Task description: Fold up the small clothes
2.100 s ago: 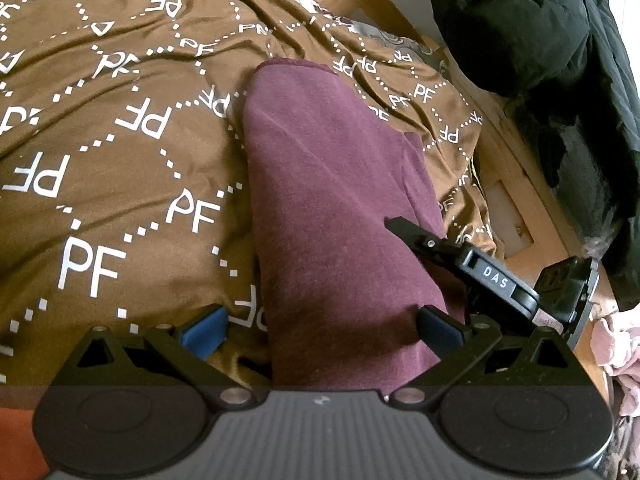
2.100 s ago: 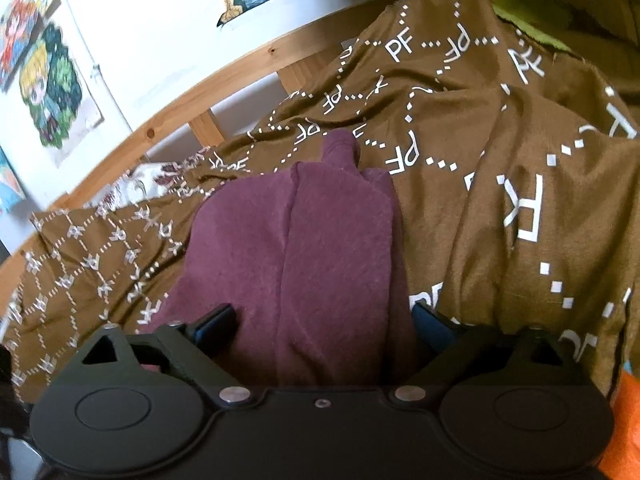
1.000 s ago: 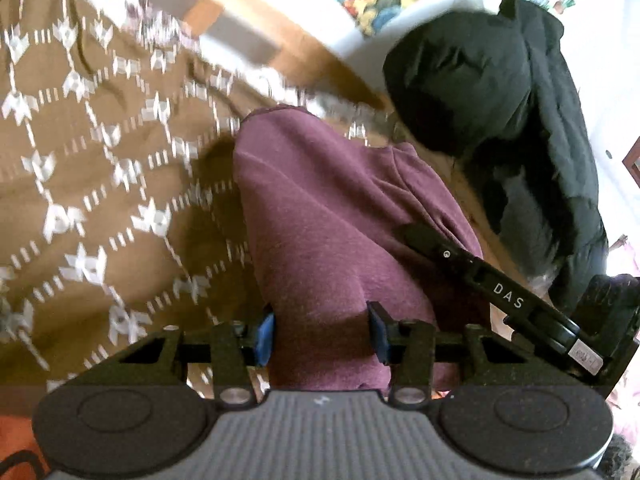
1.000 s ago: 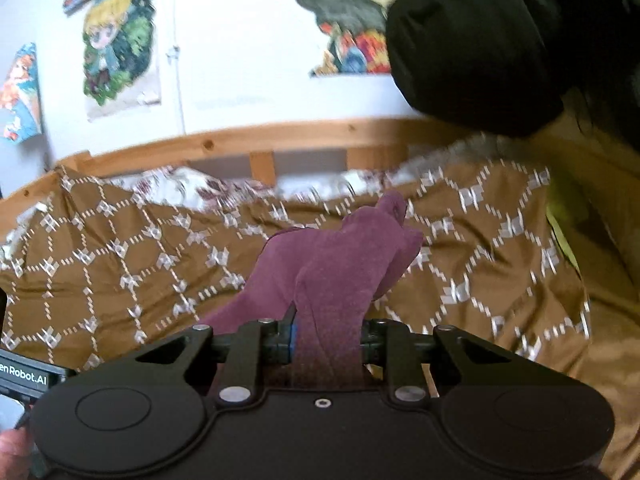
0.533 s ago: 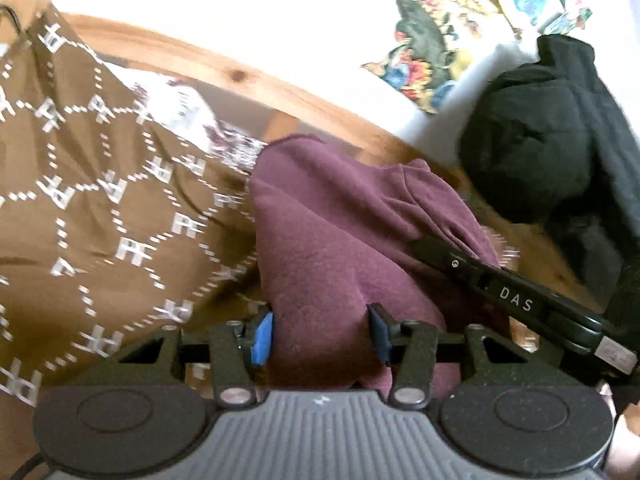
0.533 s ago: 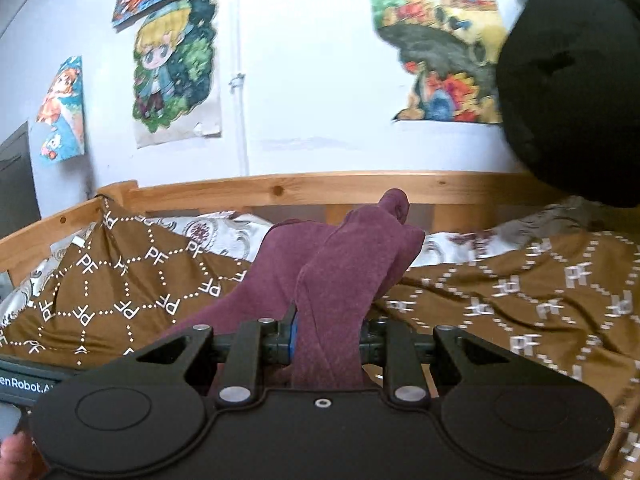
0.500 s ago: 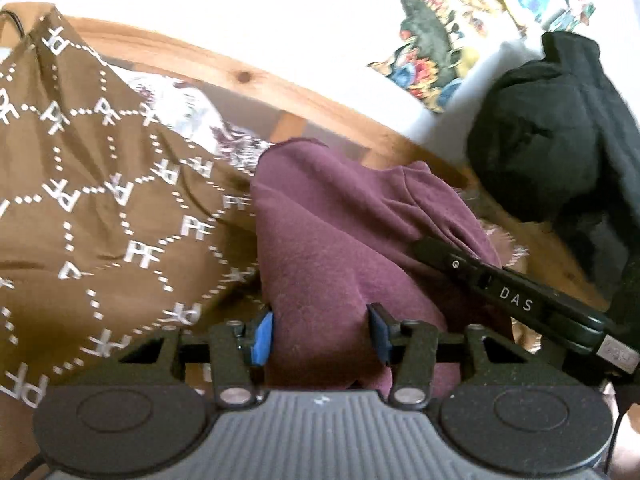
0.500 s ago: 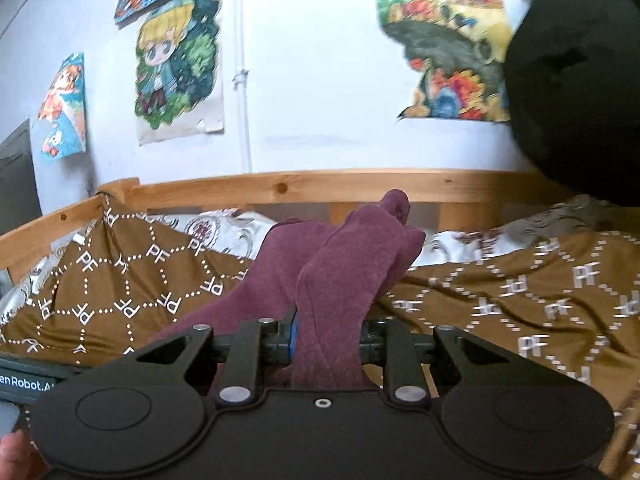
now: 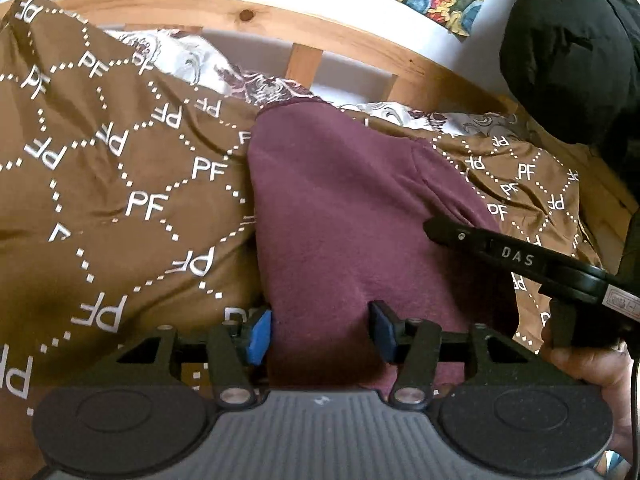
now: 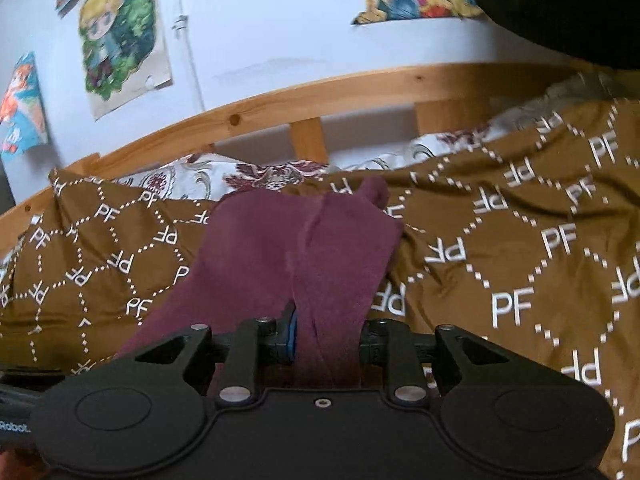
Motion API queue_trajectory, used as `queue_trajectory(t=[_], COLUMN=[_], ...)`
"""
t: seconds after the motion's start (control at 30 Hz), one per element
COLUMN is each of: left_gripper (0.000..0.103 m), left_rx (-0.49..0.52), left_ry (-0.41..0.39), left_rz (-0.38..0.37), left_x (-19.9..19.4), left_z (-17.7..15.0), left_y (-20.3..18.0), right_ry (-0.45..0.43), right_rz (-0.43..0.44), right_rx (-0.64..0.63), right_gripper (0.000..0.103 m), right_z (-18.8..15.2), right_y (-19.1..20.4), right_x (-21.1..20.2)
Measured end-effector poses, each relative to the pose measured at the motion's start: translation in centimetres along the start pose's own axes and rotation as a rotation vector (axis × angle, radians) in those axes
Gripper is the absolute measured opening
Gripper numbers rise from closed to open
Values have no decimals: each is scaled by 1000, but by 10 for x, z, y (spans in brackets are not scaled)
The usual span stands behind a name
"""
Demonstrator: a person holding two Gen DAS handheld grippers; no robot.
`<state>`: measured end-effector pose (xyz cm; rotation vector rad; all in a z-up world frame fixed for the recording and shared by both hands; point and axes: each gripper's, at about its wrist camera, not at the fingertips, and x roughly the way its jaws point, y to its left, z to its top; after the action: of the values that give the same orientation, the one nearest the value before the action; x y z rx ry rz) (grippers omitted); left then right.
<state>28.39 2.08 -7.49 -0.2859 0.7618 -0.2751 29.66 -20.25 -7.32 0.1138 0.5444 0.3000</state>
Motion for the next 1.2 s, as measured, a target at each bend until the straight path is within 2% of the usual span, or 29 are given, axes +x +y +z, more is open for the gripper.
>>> queue_trajectory(t=[0.07,0.17,0.3,0.33,0.4,0.53,0.63,0.8,1.0,1.2], left_gripper=[62,68,78,81,83,101,102,102,102,102], left_rx=[-30,-94,-143,-147,-143,-99,-38,67,186,218], left_ry=[10,33,57,62,61,8,-81,-126,-225,-273], left_rz=[-2,-13,-20,-13,0,49,119,157,184,168], left_x=[0,2,3,3,-1,-15,-28,-51,-103,-147], left_z=[0,3,2,3,4,2,-4,-11,-24,-39], left_y=[6,13,19,20,18,6,-11,-34,-53,-64], right_ry=[2,4,14,15,6,-17,-61,-171,-295,-380], right_rz=[-7,-22,-80,-105,-166,-230,-262,-311,-296,-250], right_rx=[20,29,6,2,-15,-44,-57,-34,-58,-65], right_gripper=[34,47,68,77,86,95,102,102,102,102], right_z=[-2,-4,-6,-6,-8,-11,-13,-24,-42,-53], right_y=[-3,-3,-2,-1,1,4,12,17,27,41], right_x=[1,0,-5,-7,-13,-31,-51,-98,-157,-209])
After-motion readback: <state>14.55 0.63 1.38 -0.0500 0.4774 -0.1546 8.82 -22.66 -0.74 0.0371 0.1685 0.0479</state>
